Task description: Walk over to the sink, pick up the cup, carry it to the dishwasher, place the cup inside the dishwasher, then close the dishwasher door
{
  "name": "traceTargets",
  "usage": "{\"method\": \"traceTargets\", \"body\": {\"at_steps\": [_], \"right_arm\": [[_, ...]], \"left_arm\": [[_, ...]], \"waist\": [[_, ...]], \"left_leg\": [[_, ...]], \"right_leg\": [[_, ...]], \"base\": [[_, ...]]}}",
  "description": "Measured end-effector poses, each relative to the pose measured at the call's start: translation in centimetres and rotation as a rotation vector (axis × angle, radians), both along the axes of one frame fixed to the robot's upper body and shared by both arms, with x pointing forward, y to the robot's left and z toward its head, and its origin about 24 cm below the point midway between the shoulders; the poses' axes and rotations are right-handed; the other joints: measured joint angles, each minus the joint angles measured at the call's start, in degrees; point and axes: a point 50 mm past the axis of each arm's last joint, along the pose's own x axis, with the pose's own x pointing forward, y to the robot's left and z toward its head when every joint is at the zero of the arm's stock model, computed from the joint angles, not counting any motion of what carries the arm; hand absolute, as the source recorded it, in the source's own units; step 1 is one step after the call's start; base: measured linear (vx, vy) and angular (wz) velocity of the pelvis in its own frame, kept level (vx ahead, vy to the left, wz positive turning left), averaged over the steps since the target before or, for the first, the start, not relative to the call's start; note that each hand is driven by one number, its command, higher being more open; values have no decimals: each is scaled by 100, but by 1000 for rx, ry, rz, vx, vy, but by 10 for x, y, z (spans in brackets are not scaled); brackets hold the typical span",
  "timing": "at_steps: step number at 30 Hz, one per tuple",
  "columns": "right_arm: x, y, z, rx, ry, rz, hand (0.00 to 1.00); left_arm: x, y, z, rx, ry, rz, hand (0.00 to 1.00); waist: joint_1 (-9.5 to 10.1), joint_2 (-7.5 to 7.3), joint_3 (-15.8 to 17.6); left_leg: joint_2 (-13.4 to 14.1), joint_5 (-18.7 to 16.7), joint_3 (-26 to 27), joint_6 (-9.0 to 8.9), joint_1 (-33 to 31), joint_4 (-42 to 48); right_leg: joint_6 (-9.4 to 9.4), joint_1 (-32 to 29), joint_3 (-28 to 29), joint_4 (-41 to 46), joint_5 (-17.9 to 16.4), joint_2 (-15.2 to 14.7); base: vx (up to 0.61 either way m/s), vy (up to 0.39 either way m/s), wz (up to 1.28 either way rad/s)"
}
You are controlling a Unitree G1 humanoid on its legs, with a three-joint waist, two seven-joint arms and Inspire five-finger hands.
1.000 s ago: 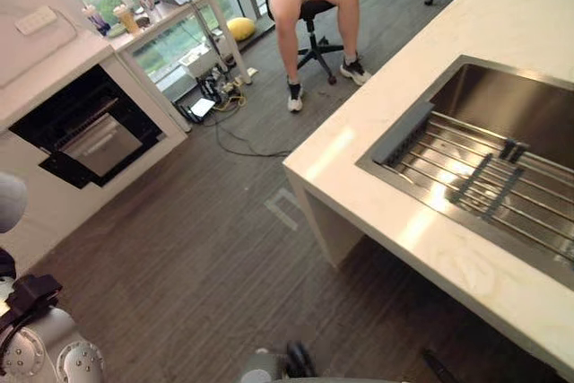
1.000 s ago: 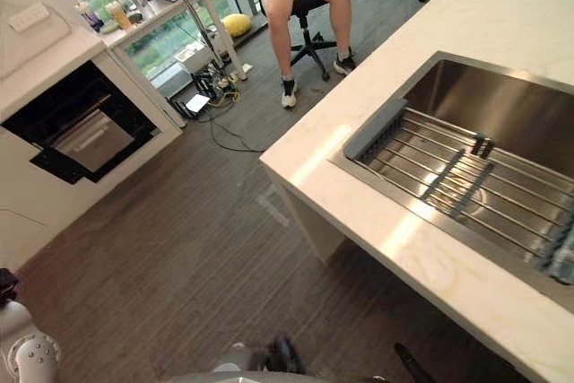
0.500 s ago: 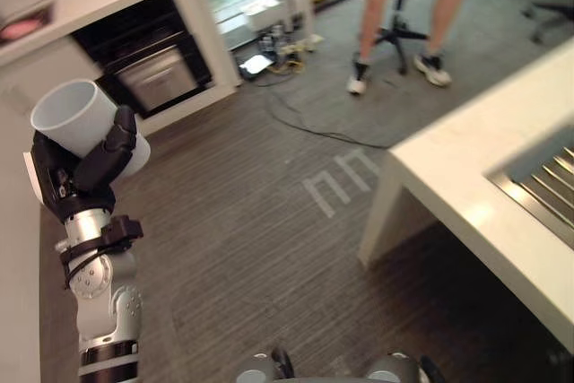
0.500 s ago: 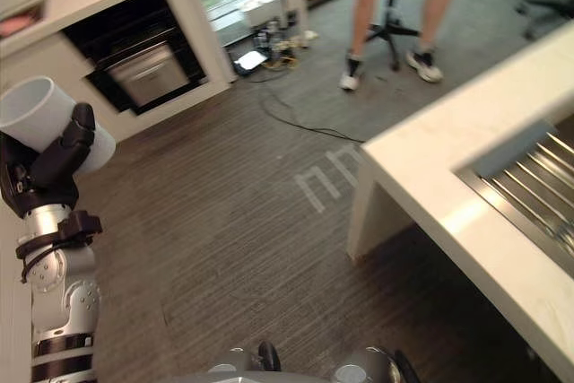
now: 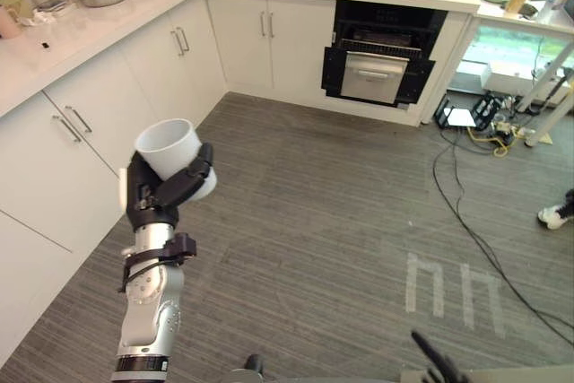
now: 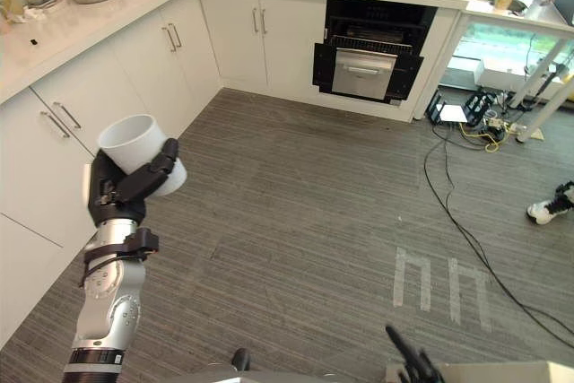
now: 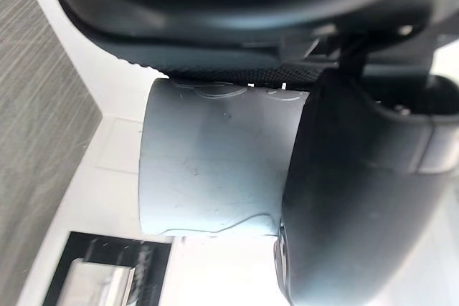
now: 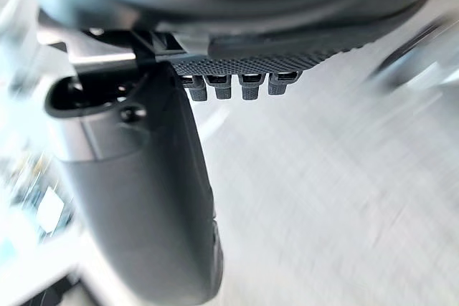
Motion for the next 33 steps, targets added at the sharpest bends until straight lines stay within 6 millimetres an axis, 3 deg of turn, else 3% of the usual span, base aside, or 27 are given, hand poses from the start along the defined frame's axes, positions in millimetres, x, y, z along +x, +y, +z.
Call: {"method": "traceTargets", "body": {"at_steps": [1, 7, 11, 14, 16, 17, 18, 19, 21, 22, 23, 24, 25, 26, 27, 28, 30, 32, 33], "right_arm": [[-10, 60, -17, 190, 38, 224, 100], [-15, 60, -18, 191, 45, 215, 100], [-19, 59, -19, 190, 50, 173, 100], [-29, 54, -21, 175, 83, 103, 100], [-47, 49, -25, 161, 155, 39, 100], [-54, 44, -26, 146, 189, -10, 100], [-61, 42, -27, 139, 222, -34, 100], [-77, 38, -30, 125, 300, -75, 100], [-94, 39, -32, 125, 366, -120, 100], [-103, 40, -32, 125, 395, -141, 100], [-106, 37, -32, 116, 396, -169, 100], [-106, 39, -32, 119, 390, -178, 100], [-101, 42, -32, 123, 339, -209, 100], [-93, 42, -31, 104, 297, -193, 100], [-87, 44, -30, 98, 280, -173, 100], [-75, 45, -30, 81, 248, -129, 100], [-64, 48, -28, 55, 205, -76, 100], [-60, 50, -27, 48, 184, -74, 100], [-61, 50, -27, 44, 189, -74, 100]], "left_arm": [[0, -10, -32, 81, 125, -87, 0], [0, -10, -33, 78, 129, -81, 0], [-2, -6, -44, 60, 182, -22, 0], [-5, -5, -52, 29, 218, 29, 0], [-9, -12, -56, -23, 225, 51, 0], [-12, -17, -59, -63, 232, 59, 0], [-13, -20, -61, -76, 236, 60, 0], [-15, -24, -63, -93, 241, 52, 0], [-14, -26, -63, -91, 239, 32, 0], [-15, -29, -64, -87, 250, 11, 0], [-13, -35, -64, -82, 249, -22, 0], [-13, -39, -64, -80, 254, -39, 0], [-13, -44, -65, -69, 261, -75, 0], [-13, -52, -66, -59, 277, -114, 0], [-13, -55, -66, -58, 276, -128, 0], [-13, -60, -63, -60, 265, -146, 0], [-9, -67, -57, -63, 236, -170, 0], [-3, -76, -50, -56, 207, -209, 0], [-2, -79, -49, -53, 200, -225, 0]], "waist": [[-393, 96, 247], [-401, 96, 249], [-419, 98, 274], [-426, 118, 361], [-412, 194, 374], [-410, 242, 352], [-411, 253, 350], [-408, 264, 342], [-371, 206, 334], [-358, 199, 236], [-319, 135, 280], [-331, 124, 284], [-334, 95, 293], [-364, 121, 279], [-393, 176, 296], [-422, 126, 311], [-445, 169, 293], [-594, 173, 421], [-645, 164, 431]], "left_leg": [[177, 662, 912, 33, 316, -768], [189, 662, 948, 33, 286, -732], [180, 618, 1118, 89, 237, -572], [182, 298, 1528, 229, 51, 138], [284, -101, 1957, 360, -125, 756], [315, -452, 2061, 628, -278, 1146], [317, -611, 2087, 718, -351, 1352], [329, -941, 2261, 791, -517, 1840], [248, -1280, 2397, 786, -692, 2360], [83, -1443, 2444, 804, -661, 2410], [-124, -1660, 2373, 912, -563, 2445], [-223, -1692, 2321, 923, -468, 2444], [-379, -1729, 2200, 965, -193, 2359], [-454, -1771, 2039, 1008, 195, 2157], [-476, -1779, 1951, 1015, 355, 2075], [-485, -1785, 1782, 1010, 593, 1893], [-475, -1771, 1488, 993, 861, 1557], [-388, -1718, 1011, 842, 1248, 1204], [-355, -1730, 931, 776, 1321, 1140]], "right_leg": [[21, 368, -378, -886, 527, 32], [-7, 375, -312, -1010, 599, 70], [-33, 429, -222, -1156, 703, 80], [-93, 560, -207, -1155, 664, 43], [-61, 625, -272, -1036, 460, 23], [-10, 589, -347, -756, 253, -36], [27, 550, -400, -568, 134, -85], [123, 425, -557, -26, -223, -268], [290, 311, -749, 555, -634, -588], [434, 394, -887, 830, -676, -777], [428, 48, -810, 1958, -714, -1169], [217, -227, -673, 2689, -545, -1339], [-84, -736, -267, 3905, 222, -1540], [31, -1030, 181, 4714, 1134, -1520], [27, -1180, 310, 5086, 1079, -1478], [-138, -1572, 385, 5664, 692, -1318], [-272, -2156, 352, 5602, 352, -934], [-159, -2459, 329, 4016, 198, -398], [-141, -2468, 333, 3370, 209, -319]], "base": [[0, 0, 0], [0, 0, -2], [-7, -1, -13], [-63, 13, -4], [-75, 27, 23], [-20, 34, 36], [35, 89, 59], [62, 102, 55], [151, 168, 66], [306, 204, 64], [293, 176, 53], [320, 179, 57], [337, 189, 59], [370, 170, 57], [359, 114, 56], [339, 59, 65], [341, 3, 81], [460, -131, 118], [401, -163, 127]]}}
